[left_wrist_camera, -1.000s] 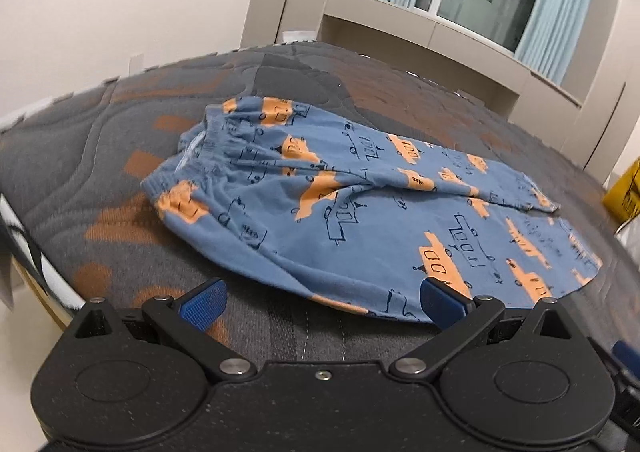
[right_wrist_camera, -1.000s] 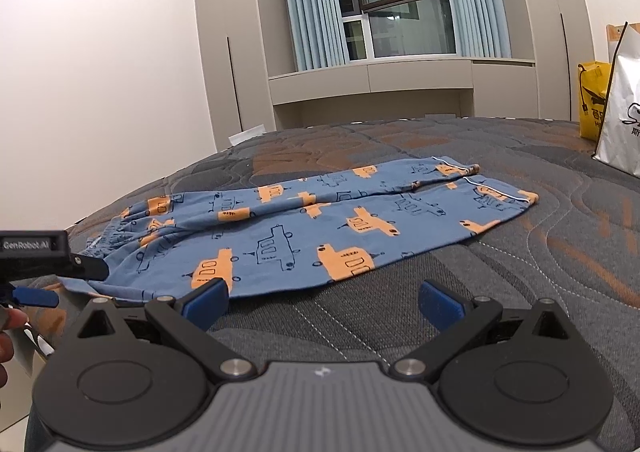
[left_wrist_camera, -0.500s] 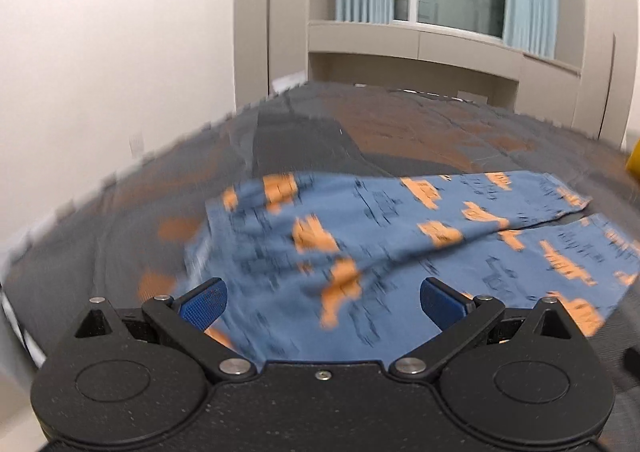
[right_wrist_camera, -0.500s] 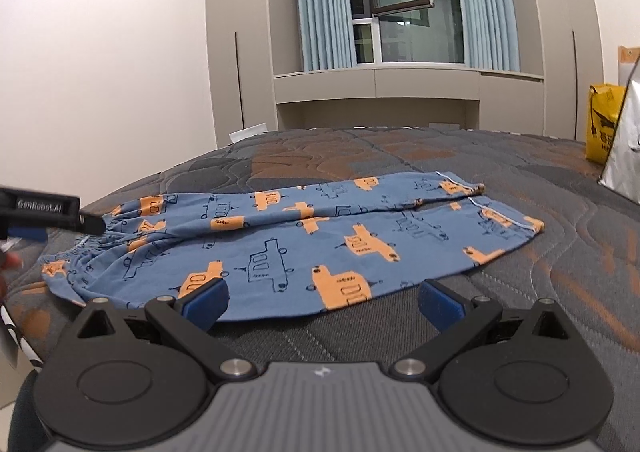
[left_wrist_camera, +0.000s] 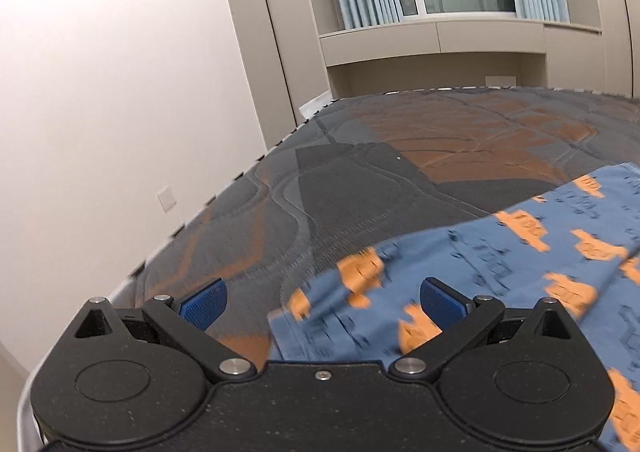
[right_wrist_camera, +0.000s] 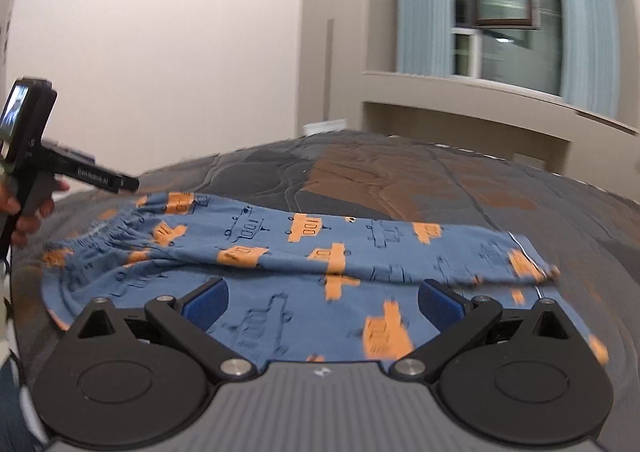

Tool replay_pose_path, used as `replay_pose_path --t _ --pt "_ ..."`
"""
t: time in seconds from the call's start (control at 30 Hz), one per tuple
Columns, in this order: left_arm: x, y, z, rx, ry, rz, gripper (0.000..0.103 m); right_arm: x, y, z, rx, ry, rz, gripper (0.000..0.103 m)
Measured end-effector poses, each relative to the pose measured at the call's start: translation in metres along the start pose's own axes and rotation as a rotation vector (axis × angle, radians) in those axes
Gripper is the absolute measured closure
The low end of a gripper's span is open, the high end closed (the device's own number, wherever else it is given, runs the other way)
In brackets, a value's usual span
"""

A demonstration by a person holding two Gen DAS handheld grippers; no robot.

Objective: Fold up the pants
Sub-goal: 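Move the left gripper to the pants' side edge while the right gripper reaches the other edge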

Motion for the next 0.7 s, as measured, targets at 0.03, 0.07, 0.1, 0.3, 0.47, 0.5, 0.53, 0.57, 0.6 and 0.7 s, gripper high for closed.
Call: replay_pose_path --t 0.03,0.07,0.1,0.3,0.47,0.5,0.53,0.57,0.6,0.7 --pt "0.007 0.003 -0.002 0.014 0.003 -0.001 0.0 0.012 0.006 0.003 -0.027 0.013 -0.015 0.0" --pt "0.016 0.007 -0.004 0.03 0.005 -0.005 0.0 0.024 0.011 0.006 -0.051 0.028 -0.026 0.0" --pt "0.023 0.01 -0.004 0.044 0.008 -0.011 0.0 0.035 0.017 0.009 -0.064 0.048 -0.033 0.0" --pt "0.074 0.028 -0.004 0.115 -0.037 -0.059 0.0 0.106 0.057 0.039 -0.084 0.158 -0.044 0.0" --pt "0.125 0.028 0.0 0.163 -0.107 -0.149 0.0 0.179 0.073 0.069 -0.168 0.113 -0.093 0.0" --pt "0.135 0.026 -0.002 0.154 -0.125 -0.174 0.001 0.192 0.074 0.073 -0.172 0.112 -0.109 0.001" --pt "0.143 0.025 -0.004 0.143 -0.151 -0.194 0.001 0.206 0.075 0.076 -0.172 0.119 -0.128 0.002" --pt "0.149 0.024 -0.007 0.137 -0.182 -0.207 0.001 0.217 0.075 0.078 -0.171 0.13 -0.141 0.006" --pt "0.155 0.024 -0.01 0.133 -0.21 -0.215 0.001 0.228 0.076 0.08 -0.168 0.153 -0.16 0.012" --pt "0.163 0.024 -0.023 0.118 -0.24 -0.221 0.001 0.252 0.076 0.077 -0.174 0.25 -0.203 0.016"
Point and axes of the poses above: each gripper's, at about its wrist camera, not at the fingertips, and x roughly the way its jaws point, z to its right, y to its top, the point moved 10 cm from there along x, roughly the way its jaws point, and after that the axes turned 5 degrees about -y, right-handed, at the moved point
